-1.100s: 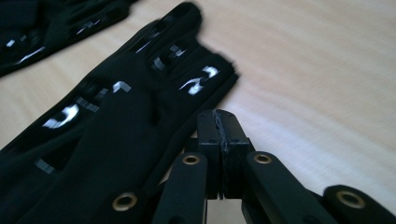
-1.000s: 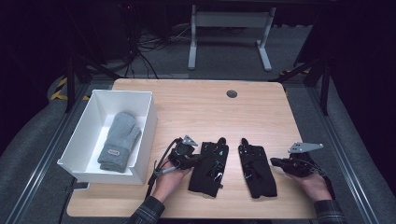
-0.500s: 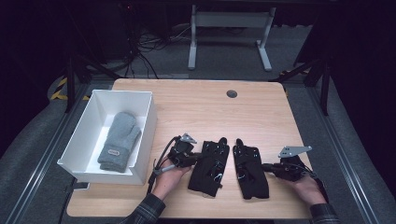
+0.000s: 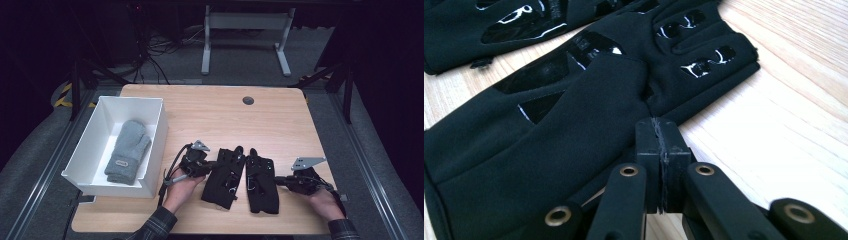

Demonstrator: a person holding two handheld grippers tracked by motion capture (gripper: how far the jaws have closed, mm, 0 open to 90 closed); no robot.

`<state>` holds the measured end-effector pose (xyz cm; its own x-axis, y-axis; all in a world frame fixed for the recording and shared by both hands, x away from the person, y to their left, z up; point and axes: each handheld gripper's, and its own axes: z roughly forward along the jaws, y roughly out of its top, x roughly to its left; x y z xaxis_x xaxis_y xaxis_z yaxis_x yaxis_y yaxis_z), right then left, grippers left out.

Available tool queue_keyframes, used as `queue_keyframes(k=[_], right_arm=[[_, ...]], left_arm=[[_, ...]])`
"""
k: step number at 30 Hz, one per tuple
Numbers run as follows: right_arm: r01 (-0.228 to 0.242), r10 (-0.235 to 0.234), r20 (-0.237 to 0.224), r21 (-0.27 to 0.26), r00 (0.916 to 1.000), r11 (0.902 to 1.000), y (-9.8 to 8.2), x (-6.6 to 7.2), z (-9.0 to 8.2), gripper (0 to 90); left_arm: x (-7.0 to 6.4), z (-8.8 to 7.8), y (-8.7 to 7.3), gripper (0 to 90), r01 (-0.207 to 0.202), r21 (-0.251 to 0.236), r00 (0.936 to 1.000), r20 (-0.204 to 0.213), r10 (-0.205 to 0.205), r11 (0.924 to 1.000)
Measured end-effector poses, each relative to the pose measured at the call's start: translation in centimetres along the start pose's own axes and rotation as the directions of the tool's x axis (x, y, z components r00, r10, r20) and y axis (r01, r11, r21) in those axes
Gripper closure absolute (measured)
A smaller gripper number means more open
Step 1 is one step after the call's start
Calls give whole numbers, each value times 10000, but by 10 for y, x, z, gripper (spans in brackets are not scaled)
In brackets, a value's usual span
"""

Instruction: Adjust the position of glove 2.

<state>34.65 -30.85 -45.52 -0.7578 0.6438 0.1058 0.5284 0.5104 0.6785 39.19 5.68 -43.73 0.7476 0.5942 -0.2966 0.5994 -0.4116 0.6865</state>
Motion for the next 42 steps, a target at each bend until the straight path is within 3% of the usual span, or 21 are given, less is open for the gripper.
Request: queue_keyframes(k=[7,17,25,31,42], right_arm=[[192,-191,-136,80,9997,9998,6,5,7,900],[512,-507,-311,156,9982,9986,18,13,20,900],[520,-516,-527,63,9973,9986,27,16,30,900],[608,-605,-680,17,9958,9981,35,19,38,900],[934,-928,-862,34,9920,9956,51,31,57,900]], left_arm=[[3,-6,2,869,94,-242,10000,-22,-95,9997],[-1,-15,9,871,250,-712,9970,742,-197,9971],[-6,-21,19,871,-21,-865,9948,1015,109,9963],[-6,-20,23,872,191,-1011,9900,1407,-47,9947],[-15,-11,32,873,-103,-908,9866,1612,249,9958]])
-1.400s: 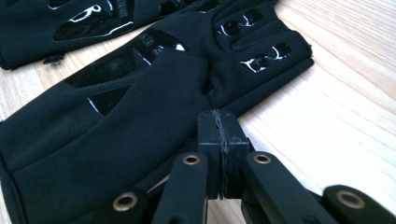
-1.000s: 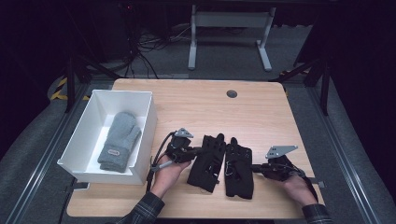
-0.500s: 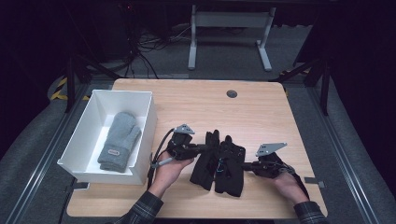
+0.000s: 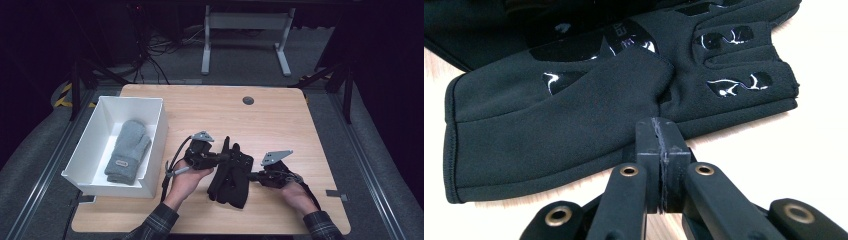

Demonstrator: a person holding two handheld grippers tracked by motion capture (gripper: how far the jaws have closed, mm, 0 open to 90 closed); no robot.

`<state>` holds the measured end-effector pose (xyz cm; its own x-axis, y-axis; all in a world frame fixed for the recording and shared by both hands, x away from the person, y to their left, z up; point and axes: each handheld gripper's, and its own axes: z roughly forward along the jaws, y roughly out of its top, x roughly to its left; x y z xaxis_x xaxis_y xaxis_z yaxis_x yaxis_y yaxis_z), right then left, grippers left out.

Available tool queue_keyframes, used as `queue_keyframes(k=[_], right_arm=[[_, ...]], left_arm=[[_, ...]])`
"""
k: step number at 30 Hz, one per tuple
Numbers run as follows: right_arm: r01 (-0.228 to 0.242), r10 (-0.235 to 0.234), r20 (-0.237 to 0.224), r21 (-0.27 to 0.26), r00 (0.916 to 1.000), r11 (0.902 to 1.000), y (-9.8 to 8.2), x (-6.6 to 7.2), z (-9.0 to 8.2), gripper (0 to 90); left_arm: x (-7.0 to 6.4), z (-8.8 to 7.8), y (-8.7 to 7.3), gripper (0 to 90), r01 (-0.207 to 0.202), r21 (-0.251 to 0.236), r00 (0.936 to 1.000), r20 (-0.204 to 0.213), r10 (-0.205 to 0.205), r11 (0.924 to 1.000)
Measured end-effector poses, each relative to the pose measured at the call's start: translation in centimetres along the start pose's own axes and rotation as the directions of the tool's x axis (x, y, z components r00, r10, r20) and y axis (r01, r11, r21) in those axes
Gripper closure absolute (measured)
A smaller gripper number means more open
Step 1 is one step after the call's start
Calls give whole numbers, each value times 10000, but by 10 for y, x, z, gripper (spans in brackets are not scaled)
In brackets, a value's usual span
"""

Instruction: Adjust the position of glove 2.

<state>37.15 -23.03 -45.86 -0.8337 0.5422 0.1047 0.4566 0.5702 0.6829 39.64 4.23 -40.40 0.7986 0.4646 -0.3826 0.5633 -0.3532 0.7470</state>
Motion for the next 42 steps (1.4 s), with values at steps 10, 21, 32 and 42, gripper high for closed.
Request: queue_keyframes(k=[10,21,32,42], right_arm=[[263,-264,-88,-64,9996,9996,13,9,16,900],[419,-421,-88,-210,9991,9989,23,17,29,900],[147,-128,302,-602,9995,9981,18,8,9,850],[-1021,1194,1557,-1148,9806,9881,-10,-32,-25,470]], left_arm=[[-2,18,-3,874,-174,523,9998,35,173,9985],[1,35,-12,873,-95,1091,10000,-4,96,9940],[1,42,-17,757,-259,1159,9994,275,229,9929],[-13,59,-28,898,-880,2423,9958,447,795,9662]])
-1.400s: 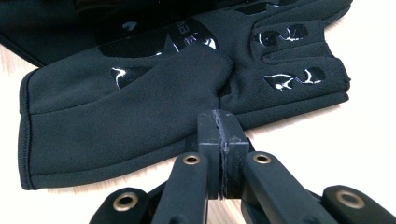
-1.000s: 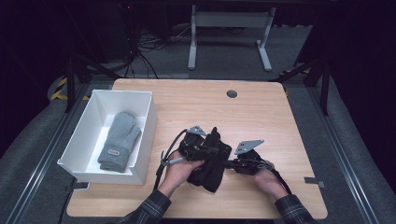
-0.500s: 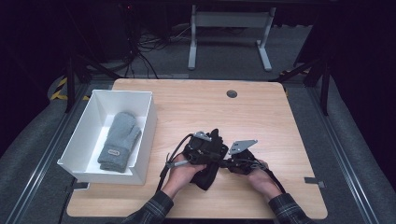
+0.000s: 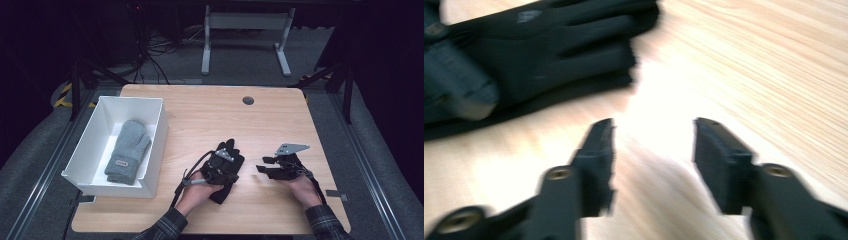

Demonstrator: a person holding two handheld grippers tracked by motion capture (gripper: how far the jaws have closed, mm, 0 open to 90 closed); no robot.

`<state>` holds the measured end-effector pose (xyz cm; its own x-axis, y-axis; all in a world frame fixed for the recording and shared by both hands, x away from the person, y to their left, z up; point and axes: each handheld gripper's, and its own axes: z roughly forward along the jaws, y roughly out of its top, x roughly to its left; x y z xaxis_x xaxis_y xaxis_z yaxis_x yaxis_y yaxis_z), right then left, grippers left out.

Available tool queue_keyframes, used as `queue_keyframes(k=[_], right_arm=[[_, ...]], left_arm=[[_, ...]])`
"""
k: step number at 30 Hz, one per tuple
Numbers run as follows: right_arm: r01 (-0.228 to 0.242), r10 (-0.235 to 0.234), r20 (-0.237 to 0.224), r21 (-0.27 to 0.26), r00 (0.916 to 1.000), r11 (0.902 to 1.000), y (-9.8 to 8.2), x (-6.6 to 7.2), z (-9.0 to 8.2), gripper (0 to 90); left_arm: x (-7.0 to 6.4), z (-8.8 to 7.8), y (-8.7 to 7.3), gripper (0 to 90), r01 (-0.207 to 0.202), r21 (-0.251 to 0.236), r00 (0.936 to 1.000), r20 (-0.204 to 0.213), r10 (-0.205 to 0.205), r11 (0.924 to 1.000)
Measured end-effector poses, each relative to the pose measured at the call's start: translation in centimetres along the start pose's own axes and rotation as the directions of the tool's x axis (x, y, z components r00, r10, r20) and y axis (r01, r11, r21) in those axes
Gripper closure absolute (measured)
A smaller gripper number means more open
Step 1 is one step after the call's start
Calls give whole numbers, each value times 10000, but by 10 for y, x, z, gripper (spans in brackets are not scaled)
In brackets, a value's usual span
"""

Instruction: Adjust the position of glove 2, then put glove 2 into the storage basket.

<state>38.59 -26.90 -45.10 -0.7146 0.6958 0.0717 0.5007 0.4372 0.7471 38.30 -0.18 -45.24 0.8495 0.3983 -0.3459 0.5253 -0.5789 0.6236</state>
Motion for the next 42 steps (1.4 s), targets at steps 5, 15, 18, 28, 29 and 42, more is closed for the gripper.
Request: queue_keyframes(k=[5,15,18,28,29,42], right_arm=[[-257,249,543,153,9982,9996,-7,-13,1,381],[-192,174,1169,140,9930,9997,-13,-21,4,310],[82,-104,1377,164,9904,9998,-15,-22,5,283],[63,-71,1483,59,9889,10000,-17,-23,5,238],[60,-68,1484,57,9889,10000,-17,-23,5,237],[70,-78,1496,60,9887,10000,-16,-24,6,234]], left_arm=[[-4,-1,-1,898,-281,415,9994,-192,289,9987],[0,-18,-15,898,-328,859,9963,-769,394,9958],[3,-24,-19,898,-306,964,9943,-992,402,9949],[6,-48,-20,707,-600,773,9884,-1344,700,9952],[6,-50,-18,675,-670,753,9871,-1401,771,9949],[29,-55,8,293,-1424,430,9570,-2491,1487,9889]])
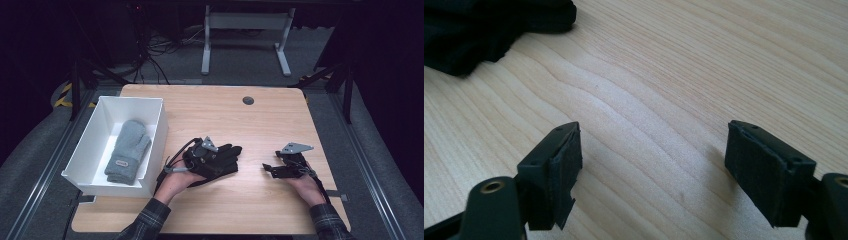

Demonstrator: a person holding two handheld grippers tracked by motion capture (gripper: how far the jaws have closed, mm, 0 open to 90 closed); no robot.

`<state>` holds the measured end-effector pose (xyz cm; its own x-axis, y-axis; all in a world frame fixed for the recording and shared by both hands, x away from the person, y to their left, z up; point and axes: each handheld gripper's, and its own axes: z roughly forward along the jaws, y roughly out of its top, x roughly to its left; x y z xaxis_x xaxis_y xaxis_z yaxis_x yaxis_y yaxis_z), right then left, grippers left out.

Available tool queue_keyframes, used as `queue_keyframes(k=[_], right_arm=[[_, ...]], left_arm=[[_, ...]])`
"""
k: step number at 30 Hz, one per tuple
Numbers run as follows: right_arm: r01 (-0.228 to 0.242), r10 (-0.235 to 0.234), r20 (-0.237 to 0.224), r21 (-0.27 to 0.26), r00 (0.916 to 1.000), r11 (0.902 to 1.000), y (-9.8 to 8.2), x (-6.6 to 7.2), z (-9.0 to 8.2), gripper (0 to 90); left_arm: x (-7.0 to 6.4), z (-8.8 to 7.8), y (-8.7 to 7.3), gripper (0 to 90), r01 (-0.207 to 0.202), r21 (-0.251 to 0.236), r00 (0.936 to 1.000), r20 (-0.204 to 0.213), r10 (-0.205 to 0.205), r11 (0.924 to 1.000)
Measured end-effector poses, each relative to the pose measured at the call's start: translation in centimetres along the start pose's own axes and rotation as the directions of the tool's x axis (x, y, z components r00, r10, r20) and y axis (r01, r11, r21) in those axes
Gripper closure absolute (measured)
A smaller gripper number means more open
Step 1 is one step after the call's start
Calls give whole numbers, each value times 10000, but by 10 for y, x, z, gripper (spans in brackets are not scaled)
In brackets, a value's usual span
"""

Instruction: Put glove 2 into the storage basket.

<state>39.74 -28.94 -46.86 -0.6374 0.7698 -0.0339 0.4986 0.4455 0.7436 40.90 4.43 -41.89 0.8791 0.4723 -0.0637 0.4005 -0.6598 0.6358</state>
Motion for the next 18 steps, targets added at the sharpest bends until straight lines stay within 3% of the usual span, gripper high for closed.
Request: queue_keyframes(k=[2,8,11,15,16,18], right_arm=[[-5,5,2,-1,10000,10000,0,0,0,234],[3,-3,-3,-2,10000,10000,0,0,0,234],[8,-8,-4,-2,10000,10000,0,0,0,234],[10,-10,-8,-2,10000,10000,0,0,0,234],[15,-15,-13,-4,10000,10000,0,0,0,234],[20,-20,-16,-3,10000,10000,0,0,0,234]], left_arm=[[5,5,0,245,58,-69,9999,-120,-59,10000],[22,22,-6,152,467,488,9989,-130,-461,9977],[25,27,-9,129,613,499,9981,80,-618,9969],[26,31,-11,127,401,718,9989,227,-419,9966],[26,32,-12,128,621,615,9973,352,-643,9962],[28,32,-13,141,591,640,9972,430,-619,9962]])
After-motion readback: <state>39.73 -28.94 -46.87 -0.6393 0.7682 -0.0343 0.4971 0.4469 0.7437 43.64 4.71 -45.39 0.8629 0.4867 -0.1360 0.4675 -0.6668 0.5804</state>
